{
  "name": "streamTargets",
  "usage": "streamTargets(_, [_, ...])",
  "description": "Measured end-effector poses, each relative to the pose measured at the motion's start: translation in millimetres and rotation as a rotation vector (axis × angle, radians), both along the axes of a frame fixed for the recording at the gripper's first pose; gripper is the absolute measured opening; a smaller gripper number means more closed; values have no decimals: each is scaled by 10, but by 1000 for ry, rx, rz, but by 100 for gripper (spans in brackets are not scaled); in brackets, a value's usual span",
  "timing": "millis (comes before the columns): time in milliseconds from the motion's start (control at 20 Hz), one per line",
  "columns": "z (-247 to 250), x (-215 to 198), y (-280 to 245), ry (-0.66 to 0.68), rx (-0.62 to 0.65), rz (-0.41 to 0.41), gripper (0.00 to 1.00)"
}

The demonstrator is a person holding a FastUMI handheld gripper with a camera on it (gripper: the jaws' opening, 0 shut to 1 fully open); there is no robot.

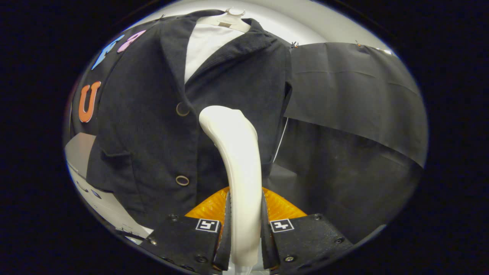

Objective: Iron the clothes twice with a garment steamer, once on the left side and once on the right side.

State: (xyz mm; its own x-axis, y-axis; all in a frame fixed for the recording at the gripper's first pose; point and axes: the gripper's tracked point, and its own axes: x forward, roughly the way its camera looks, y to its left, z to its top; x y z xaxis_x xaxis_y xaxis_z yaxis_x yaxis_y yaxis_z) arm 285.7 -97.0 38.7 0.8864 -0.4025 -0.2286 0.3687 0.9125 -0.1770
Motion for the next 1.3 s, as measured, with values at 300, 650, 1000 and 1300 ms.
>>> streamTargets(300, [-412, -102, 70, 66, 13, 0, 35])
streamTargets(650, [-979, -259, 177, 146, 56, 8, 35])
streamTargets(1000, [-1104, -325, 229, 171, 112, 19, 35])
streamTargets(1300, [-895, -482, 281, 127, 125, 28, 35])
